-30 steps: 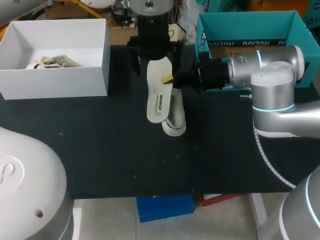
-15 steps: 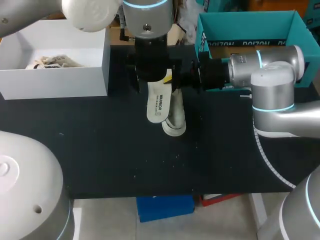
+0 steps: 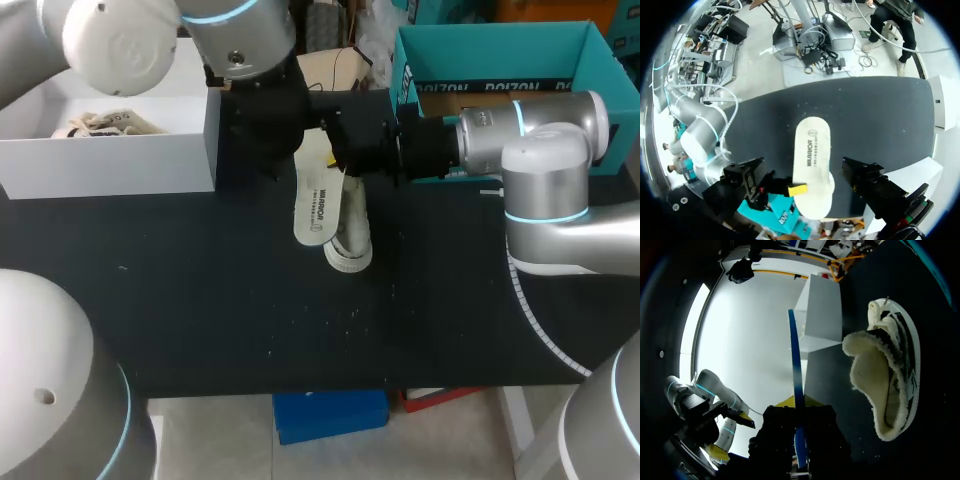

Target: Take the shoe out of the shoebox, open the shoe tongue, remove and reinsert the insole, then place the shoe into the shoebox

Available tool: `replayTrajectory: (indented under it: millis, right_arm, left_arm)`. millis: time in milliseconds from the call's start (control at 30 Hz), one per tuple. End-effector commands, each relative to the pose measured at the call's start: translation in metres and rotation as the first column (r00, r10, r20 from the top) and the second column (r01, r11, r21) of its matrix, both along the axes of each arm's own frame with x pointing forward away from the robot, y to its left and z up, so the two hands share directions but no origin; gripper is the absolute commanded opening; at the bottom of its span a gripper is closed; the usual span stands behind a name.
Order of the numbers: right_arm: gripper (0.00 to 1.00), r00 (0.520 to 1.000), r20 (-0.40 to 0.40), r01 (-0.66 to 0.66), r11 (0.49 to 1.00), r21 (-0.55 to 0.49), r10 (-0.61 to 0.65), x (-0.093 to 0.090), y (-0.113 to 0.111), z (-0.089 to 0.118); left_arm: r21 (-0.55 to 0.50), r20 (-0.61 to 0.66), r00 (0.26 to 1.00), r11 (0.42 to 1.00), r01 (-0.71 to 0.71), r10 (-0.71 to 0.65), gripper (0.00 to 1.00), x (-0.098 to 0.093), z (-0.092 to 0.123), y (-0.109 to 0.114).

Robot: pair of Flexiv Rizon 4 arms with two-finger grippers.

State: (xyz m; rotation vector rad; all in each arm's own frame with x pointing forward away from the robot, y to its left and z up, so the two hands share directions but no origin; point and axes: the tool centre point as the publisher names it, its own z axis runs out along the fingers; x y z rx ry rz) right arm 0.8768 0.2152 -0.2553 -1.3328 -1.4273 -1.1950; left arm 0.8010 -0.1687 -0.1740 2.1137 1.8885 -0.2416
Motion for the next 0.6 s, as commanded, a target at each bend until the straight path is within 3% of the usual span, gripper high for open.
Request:
replayTrajectory:
  millis: [33,67,100,600]
  right_arm:
    - [0.00,1.000,0.001,0.002,1.000,-0.001,-0.002,-0.0001,0.0011,-0.0004]
    - [0.00,1.000,0.001,0.002,1.000,-0.001,-0.002,-0.0001,0.0011,-0.0004]
    - [0.00,1.000,0.001,0.002,1.000,-0.001,-0.002,-0.0001,0.0011,-0.0004]
    - [0.00,1.000,0.001,0.002,1.000,-0.001,-0.002,-0.0001,0.0011,-0.0004]
  left_arm:
    - [-0.563,0.048,0.997,0.823,0.073,-0.055,1.00,-0.0049,-0.0120,0.0332]
    - [-0.576,0.050,0.997,0.814,0.076,-0.057,1.00,-0.0045,-0.0127,0.0348]
    - [-0.528,0.025,0.997,0.846,0.075,-0.073,1.00,-0.0030,-0.0151,0.0362]
    - [-0.528,0.025,0.997,0.846,0.075,-0.073,1.00,-0.0030,-0.0151,0.0362]
